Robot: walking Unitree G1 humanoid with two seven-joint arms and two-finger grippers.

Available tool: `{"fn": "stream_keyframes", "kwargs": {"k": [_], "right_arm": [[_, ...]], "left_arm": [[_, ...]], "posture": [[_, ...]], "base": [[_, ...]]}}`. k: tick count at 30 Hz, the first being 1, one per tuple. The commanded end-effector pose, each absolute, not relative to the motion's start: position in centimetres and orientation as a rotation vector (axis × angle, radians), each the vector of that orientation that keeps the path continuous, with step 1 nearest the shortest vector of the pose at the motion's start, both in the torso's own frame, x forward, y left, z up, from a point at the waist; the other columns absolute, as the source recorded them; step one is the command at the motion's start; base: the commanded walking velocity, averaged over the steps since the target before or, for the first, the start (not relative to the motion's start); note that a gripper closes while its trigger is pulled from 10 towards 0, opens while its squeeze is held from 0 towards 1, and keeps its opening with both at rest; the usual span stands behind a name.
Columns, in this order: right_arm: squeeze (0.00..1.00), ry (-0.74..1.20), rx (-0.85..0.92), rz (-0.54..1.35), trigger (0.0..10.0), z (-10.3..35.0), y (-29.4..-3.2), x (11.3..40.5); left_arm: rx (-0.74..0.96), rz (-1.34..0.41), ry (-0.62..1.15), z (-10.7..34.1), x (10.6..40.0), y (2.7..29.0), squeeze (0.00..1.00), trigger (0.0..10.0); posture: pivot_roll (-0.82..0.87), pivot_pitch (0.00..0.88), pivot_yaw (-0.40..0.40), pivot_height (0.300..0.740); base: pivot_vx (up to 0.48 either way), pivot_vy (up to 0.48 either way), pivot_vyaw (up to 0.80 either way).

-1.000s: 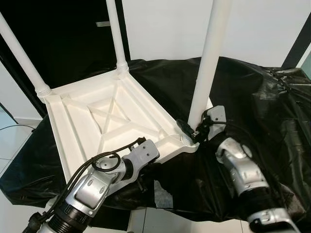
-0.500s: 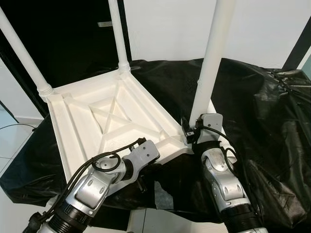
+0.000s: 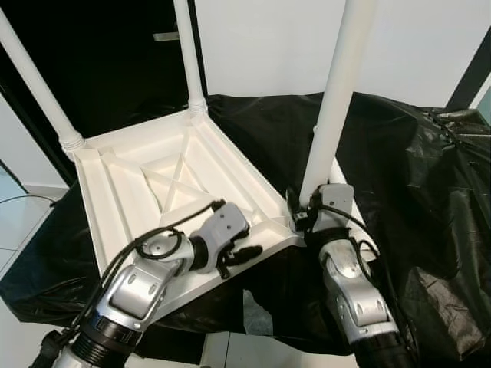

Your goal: Building children table

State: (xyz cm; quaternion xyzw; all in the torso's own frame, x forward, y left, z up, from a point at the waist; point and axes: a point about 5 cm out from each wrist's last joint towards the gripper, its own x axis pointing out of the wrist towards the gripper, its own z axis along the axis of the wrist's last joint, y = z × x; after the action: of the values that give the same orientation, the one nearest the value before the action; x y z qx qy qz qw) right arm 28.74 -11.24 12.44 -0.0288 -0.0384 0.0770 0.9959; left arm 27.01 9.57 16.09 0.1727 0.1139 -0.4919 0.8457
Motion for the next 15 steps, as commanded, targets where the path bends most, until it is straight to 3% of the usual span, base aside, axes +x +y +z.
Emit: {"fn": "stream_keyframes", "kwargs": {"k": [1,6,7,8,9,10,15], "right_arm": [[1.0,-0.051,-0.05,0.151,10.0,12.0,-11.7,28.7],[1.0,-0.082,-0.02,0.213,10.0,12.5,-13.2,28.8],[0.57,-0.087,-0.004,0.262,10.0,12.6,-13.6,28.8],[0.29,-0.09,0.007,0.294,10.0,12.8,-13.9,28.8],[0.29,-0.09,0.007,0.294,10.0,12.8,-13.9,28.8],[0.0,-0.086,0.005,0.361,10.0,12.9,-14.3,28.8],[0.0,-0.082,-0.045,0.499,10.0,13.4,-15.7,29.6]], "left_arm": [[0.345,-1.052,0.239,16.4,27.0,9.6,0.0,10.0],[0.327,-1.018,0.195,16.8,27.2,9.8,0.0,10.0],[0.323,-0.995,0.182,16.7,27.4,9.8,0.0,10.0],[0.32,-0.98,0.174,16.7,27.5,9.8,0.0,10.0],[0.32,-0.98,0.174,16.7,27.5,9.8,0.0,10.0],[0.315,-0.961,0.161,16.7,27.6,9.7,0.0,10.0],[0.274,-0.925,0.166,16.6,27.9,9.5,0.0,10.0]], "posture": [[0.04,0.0,0.006,0.74],[0.04,0.0,-0.001,0.74],[0.04,0.0,-0.002,0.74],[0.04,0.0,-0.002,0.74],[0.04,0.0,-0.002,0.74],[0.04,0.0,-0.002,0.74],[0.04,0.0,-0.002,0.74]], "base": [[0.0,0.0,0.0],[0.0,0.0,0.0],[0.0,0.0,0.0],[0.0,0.0,0.0],[0.0,0.0,0.0],[0.0,0.0,0.0],[0.0,0.0,0.0]]}}
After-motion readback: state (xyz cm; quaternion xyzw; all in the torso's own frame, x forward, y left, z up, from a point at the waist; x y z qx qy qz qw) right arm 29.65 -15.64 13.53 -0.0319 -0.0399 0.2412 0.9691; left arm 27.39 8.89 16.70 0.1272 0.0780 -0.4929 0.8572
